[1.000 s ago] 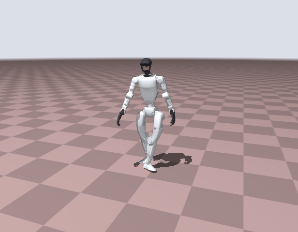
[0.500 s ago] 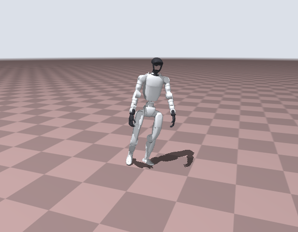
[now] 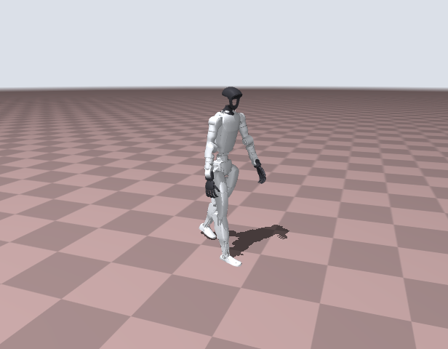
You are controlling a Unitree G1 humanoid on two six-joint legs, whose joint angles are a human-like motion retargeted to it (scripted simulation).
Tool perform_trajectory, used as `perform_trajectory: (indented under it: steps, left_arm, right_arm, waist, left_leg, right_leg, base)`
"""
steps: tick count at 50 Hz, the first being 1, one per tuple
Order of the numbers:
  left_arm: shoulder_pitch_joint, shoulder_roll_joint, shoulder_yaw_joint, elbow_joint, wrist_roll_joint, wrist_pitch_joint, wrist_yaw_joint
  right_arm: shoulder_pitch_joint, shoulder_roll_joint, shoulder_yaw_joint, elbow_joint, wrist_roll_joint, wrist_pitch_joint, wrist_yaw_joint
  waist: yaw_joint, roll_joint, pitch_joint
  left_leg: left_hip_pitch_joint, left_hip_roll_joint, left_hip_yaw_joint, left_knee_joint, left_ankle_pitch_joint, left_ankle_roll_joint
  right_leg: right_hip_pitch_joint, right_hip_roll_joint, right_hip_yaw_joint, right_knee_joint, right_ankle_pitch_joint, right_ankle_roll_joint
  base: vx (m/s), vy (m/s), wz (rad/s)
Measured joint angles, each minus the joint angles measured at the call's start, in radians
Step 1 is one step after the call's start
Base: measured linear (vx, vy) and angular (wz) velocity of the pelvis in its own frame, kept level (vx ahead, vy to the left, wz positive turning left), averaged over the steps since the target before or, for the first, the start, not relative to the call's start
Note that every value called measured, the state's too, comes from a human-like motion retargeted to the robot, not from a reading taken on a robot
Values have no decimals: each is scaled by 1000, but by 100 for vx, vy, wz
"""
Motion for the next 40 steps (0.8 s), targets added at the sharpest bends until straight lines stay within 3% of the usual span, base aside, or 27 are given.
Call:
perform_trajectory:
  steps: [4, 7, 10, 12, 13, 15, 18, 20, 21, 22, 25, 27, 29, 35, 40]
  left_arm:
    - [132, -4, 40, 104, 145, 47, -30]
    - [258, 4, 46, 82, 218, 72, -98]
    - [379, 6, 22, 1, 136, 24, -127]
    - [419, 14, 24, -26, 187, 29, -203]
    - [447, 15, 24, -48, 159, 7, -195]
    - [471, 14, 37, -61, 209, 32, -243]
    - [522, 1, 74, -88, 162, 15, -199]
    - [526, -13, 102, -90, 176, 46, -196]
    - [541, -21, 118, -96, 149, 28, -173]
    - [548, -29, 131, -103, 122, 19, -157]
    - [545, -51, 144, -128, 45, 10, -136]
    - [563, -63, 140, -141, 38, -21, -134]
    - [556, -74, 132, -160, -13, -50, -122]
    - [539, -70, 89, -195, -88, -51, -154]
    - [540, -45, 80, -218, 9, -65, -129]
  right_arm:
    - [-5, -27, 42, 38, 77, -5, 21]
    - [-18, -42, 87, 60, 96, 14, 26]
    - [-52, -66, 96, 77, 100, 2, -49]
    - [-100, -70, 116, 84, 89, 17, -18]
    - [-120, -76, 114, 83, 97, 2, -49]
    - [-178, -78, 129, 85, 94, 29, -15]
    - [-246, -80, 128, 49, 131, -6, -87]
    - [-301, -78, 133, 20, 128, 7, -68]
    - [-315, -74, 137, -6, 152, -18, -106]
    - [-333, -70, 141, -29, 164, -33, -128]
    - [-394, -53, 149, -90, 151, -48, -128]
    - [-409, -33, 176, -128, 179, -78, -154]
    - [-433, -15, 182, -153, 162, -101, -159]
    - [-440, 44, 203, -171, 41, -71, -152]
    - [-380, 89, 255, -132, 28, -74, -125]
  waist:
    - [51, -12, -15]
    - [98, -47, -35]
    - [118, -46, -82]
    - [171, -62, -91]
    - [190, -58, -84]
    - [246, -87, -83]
    - [302, -74, -49]
    - [350, -87, -50]
    - [354, -67, -36]
    - [364, -56, -27]
    - [410, -50, -29]
    - [415, -26, -21]
    - [425, -27, -23]
    - [432, -39, -24]
    - [436, -41, -61]
  left_leg:
    - [-22, -35, 3, 163, 103, -30]
    - [-168, -64, 144, 473, 137, -39]
    - [-460, 42, 384, 938, 121, -42]
    - [-500, 80, 481, 950, 11, 60]
    - [-537, 114, 531, 1008, -19, 60]
    - [-550, 72, 577, 888, -109, 116]
    - [-588, 80, 617, 797, -124, 75]
    - [-571, 32, 628, 526, -88, 102]
    - [-587, 72, 656, 538, -77, 61]
    - [-588, 90, 678, 483, -49, 46]
    - [-537, 56, 713, 61, 129, 107]
    - [-562, 100, 754, 35, 156, 28]
    - [-565, 80, 726, -136, 250, 73]
    - [-657, 123, 732, -136, 138, 4]
    - [-609, 160, 812, -136, 140, -19]
  right_leg:
    - [105, -41, -29, 6, -48, -5]
    - [144, -86, -32, 43, -108, -2]
    - [127, -103, -73, 107, -184, -13]
    - [118, -98, -56, 131, -198, -5]
    - [121, -95, -61, 170, -229, -6]
    - [139, -100, -25, 134, -215, 2]
    - [185, -82, -17, 192, -274, -12]
    - [197, -77, 21, 159, -265, -11]
    - [219, -60, 8, 197, -298, -17]
    - [236, -47, 7, 214, -317, -21]
    - [274, -19, 47, 160, -313, -13]
    - [306, 4, 41, 208, -354, -13]
    - [348, 11, 65, 149, -347, -6]
    - [414, 3, 91, 172, -392, 6]
    - [429, 7, 140, 255, -423, -5]
  base:
    - [65, -23, 44]
    - [55, -24, 36]
    - [47, -18, 66]
    - [43, -21, -10]
    - [43, -18, -33]
    - [41, -15, -53]
    - [43, -10, -56]
    - [40, -7, -62]
    - [43, -6, -49]
    - [43, -4, -46]
    - [40, 0, -53]
    - [45, 2, -38]
    - [43, 6, -33]
    - [45, 8, -30]
    - [51, 15, -53]
